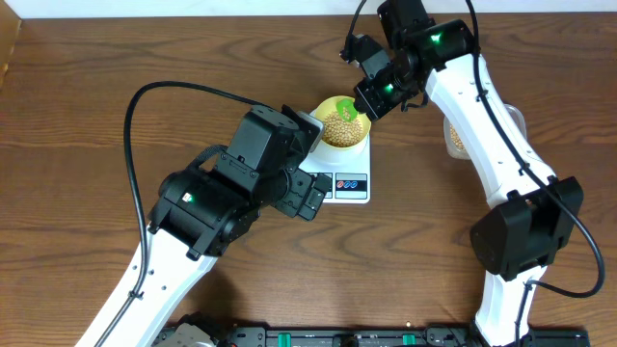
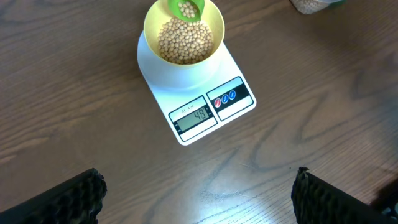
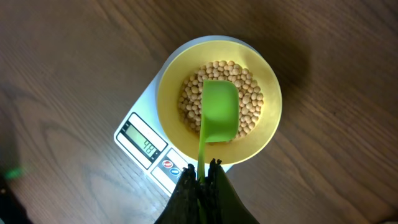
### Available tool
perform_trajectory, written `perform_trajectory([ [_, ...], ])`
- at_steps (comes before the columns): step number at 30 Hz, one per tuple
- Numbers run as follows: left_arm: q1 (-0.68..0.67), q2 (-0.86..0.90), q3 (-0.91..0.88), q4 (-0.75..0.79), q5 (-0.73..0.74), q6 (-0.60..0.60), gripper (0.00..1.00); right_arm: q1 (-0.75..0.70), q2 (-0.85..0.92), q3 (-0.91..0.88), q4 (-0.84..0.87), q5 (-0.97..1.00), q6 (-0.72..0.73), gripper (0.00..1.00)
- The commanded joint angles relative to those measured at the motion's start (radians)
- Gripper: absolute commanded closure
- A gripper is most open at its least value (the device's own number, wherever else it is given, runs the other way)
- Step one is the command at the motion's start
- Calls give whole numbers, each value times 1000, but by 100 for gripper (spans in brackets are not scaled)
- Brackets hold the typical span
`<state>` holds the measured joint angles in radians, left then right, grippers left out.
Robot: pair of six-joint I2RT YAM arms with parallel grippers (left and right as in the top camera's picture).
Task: Scoop item into bowl and weigh 50g on scale
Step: 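Shake the tilted scoop over the bowl to add soybeans slowly, then carry the green scoop back from the bowl to the tub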
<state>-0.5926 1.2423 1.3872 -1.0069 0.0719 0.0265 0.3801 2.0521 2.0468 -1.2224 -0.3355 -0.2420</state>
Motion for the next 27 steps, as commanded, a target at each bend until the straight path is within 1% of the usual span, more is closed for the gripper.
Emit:
perform_trajectory([
  [1, 2, 0, 22, -2, -12, 6, 2, 3, -37, 21, 3, 5, 45, 99],
  [5, 2, 0, 22, -2, -12, 6, 2, 0, -37, 21, 4, 16, 117, 99],
  [17, 2, 0, 22, -2, -12, 6, 2, -14, -37, 19, 6, 18, 396, 99],
  [21, 2, 0, 22, -2, -12, 6, 2, -43, -37, 19, 27, -87, 403, 99],
  [27, 2, 0, 22, -2, -12, 6, 2, -135, -36, 16, 34, -309, 411, 99],
])
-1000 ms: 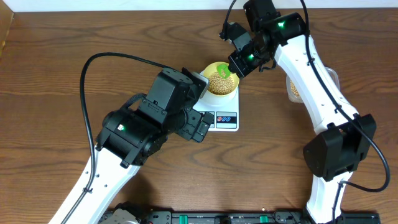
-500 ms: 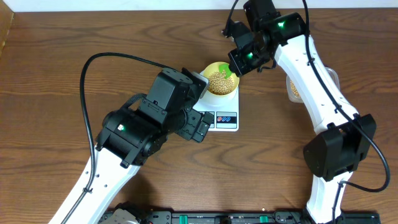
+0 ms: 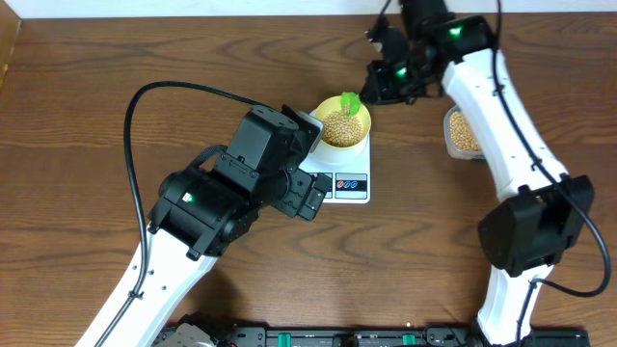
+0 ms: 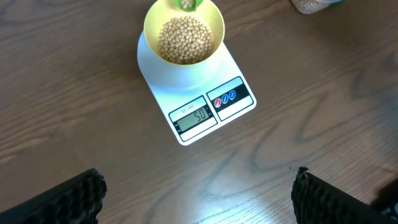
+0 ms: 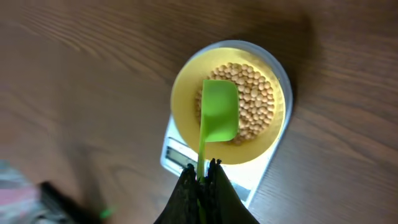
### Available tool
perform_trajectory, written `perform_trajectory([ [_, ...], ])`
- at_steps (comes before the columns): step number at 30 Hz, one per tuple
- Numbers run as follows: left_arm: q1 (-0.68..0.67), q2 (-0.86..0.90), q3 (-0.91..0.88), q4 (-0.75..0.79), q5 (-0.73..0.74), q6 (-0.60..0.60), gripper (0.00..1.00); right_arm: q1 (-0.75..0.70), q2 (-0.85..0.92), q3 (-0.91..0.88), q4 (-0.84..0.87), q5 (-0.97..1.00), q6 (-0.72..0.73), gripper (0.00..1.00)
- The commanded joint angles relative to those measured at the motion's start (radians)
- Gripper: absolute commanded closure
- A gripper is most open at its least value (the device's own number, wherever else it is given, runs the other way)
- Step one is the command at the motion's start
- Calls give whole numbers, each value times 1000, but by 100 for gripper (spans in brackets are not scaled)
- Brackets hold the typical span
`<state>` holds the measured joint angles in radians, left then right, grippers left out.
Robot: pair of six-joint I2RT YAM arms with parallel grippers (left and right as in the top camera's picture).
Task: Scoop item into bowl and weigh 50g on scale
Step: 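Carry the green scoop back from the bowl to the tub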
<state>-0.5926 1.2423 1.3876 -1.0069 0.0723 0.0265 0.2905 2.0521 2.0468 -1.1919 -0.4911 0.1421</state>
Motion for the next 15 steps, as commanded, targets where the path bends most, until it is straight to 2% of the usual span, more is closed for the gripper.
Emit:
perform_trajectory([
  [1, 2, 0, 22, -2, -13, 6, 2, -58, -36, 14, 6, -181, 27, 99],
  [11, 2, 0, 22, -3, -13, 6, 2, -158, -36, 12, 2, -386, 67, 99],
  [15, 2, 0, 22, -2, -13, 6, 2, -216, -36, 12, -47, -435, 66, 99],
])
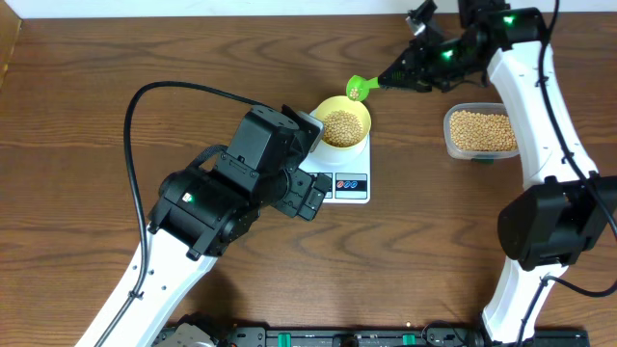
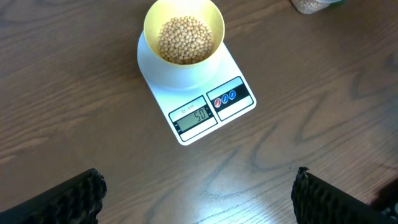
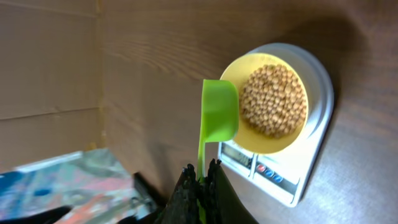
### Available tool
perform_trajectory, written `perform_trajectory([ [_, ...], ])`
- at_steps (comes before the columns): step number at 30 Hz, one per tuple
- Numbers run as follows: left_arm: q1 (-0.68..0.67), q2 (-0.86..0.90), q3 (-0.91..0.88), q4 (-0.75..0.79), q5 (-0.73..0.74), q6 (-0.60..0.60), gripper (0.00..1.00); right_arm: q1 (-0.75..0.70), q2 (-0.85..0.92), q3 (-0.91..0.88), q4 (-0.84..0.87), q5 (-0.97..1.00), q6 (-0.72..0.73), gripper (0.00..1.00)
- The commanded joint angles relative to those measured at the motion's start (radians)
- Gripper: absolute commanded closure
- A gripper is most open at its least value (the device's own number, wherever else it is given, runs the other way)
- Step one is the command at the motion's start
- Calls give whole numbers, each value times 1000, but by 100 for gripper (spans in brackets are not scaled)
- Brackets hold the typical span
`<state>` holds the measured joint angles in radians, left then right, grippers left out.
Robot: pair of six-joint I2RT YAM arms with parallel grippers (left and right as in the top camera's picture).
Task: Scoop item into bowl and weigh 50g on scale
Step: 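Carry the green scoop back from the bowl to the tub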
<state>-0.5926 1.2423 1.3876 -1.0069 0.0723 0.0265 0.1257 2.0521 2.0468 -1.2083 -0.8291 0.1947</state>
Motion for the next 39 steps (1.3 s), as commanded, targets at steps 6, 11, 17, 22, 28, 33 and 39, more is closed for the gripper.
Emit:
perform_trajectory([
  [6, 2, 0, 22, -2, -13, 6, 2, -204, -36, 12, -148, -97, -19, 99],
  [11, 2, 0, 22, -2, -13, 6, 2, -345, -37, 12, -246, -98, -105, 99],
  [17, 2, 0, 22, -2, -13, 6, 2, -477, -37, 12, -319, -98, -194, 99],
  [22, 2, 0, 22, -2, -13, 6, 2, -536, -37, 12, -357, -89, -230, 99],
  [28, 2, 0, 22, -2, -13, 6, 2, -535, -37, 12, -375, 72, -193, 99],
  [33, 2, 0, 22, -2, -13, 6, 2, -473, -37, 12, -368, 238, -160, 99],
  [39, 2, 0, 22, -2, -13, 6, 2, -358, -37, 12, -323, 446, -101, 99],
])
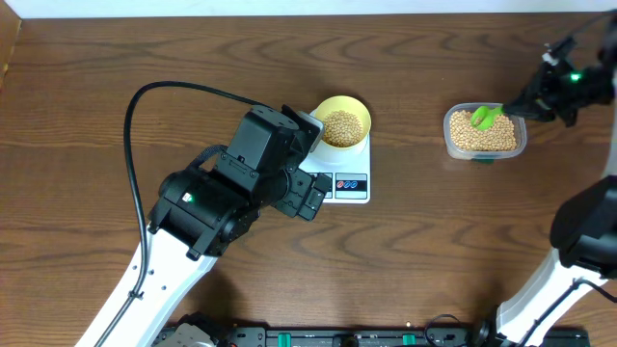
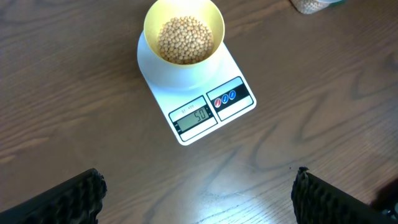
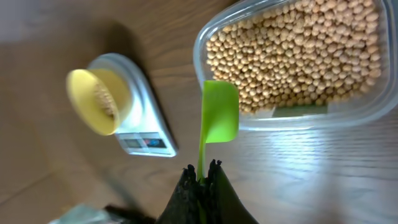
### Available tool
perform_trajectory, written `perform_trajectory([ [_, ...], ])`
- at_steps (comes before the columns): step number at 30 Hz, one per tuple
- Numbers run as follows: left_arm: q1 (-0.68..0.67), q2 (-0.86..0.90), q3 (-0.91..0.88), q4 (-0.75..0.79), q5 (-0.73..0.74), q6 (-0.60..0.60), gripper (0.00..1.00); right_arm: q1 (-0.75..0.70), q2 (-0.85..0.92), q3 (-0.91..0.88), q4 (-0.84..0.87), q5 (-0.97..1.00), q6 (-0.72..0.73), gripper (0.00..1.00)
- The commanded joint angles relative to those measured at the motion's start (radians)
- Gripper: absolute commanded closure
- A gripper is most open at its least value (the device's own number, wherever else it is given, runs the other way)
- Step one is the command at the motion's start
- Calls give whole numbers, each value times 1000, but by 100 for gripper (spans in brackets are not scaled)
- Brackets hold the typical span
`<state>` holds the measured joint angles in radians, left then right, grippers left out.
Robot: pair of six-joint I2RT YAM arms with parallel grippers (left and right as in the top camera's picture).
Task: Scoop item into bowl and weigh 50g on scale
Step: 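Carry the green scoop back from the bowl to the tub, then lower the scoop into the tub and release it with the right gripper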
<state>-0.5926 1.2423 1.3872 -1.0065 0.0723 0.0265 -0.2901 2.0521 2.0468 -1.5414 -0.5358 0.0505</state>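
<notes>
A yellow bowl (image 1: 342, 123) of soybeans sits on the white scale (image 1: 337, 183); in the left wrist view the scale's display (image 2: 197, 116) reads 50. My right gripper (image 3: 202, 169) is shut on the handle of the green scoop (image 3: 219, 112), whose cup hangs over the near rim of the clear tub of soybeans (image 3: 292, 59). From overhead the green scoop (image 1: 485, 117) is above the tub (image 1: 484, 133) at the far right. My left gripper (image 2: 198, 193) is open, hovering well short of the scale with nothing between its fingers.
The left arm's black body (image 1: 231, 188) covers the table just left of the scale. The tub stands near the table's right edge, with brown wooden tabletop (image 1: 415, 241) all around.
My right gripper has moved with the scoop from just above-right of the bowl to over the tub at the far right. The display still reads 50. The left arm has not moved.
The scoop was in the bowl with the display near 48 or 49. Then it was over the bowl's far rim and the display read 50. Then it was clear of the bowl, and now it hangs over the tub.
</notes>
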Motion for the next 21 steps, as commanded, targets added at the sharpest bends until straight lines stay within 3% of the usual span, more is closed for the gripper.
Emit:
perform_trajectory([
  [1, 2, 0, 22, -3, -13, 6, 2, 77, -37, 12, 13, 187, 47, 99],
  [10, 2, 0, 22, -3, -13, 6, 2, 235, -37, 12, 12, 576, 119, 99],
  [21, 2, 0, 22, -3, -13, 6, 2, 305, -37, 12, 25, 809, 120, 99],
])
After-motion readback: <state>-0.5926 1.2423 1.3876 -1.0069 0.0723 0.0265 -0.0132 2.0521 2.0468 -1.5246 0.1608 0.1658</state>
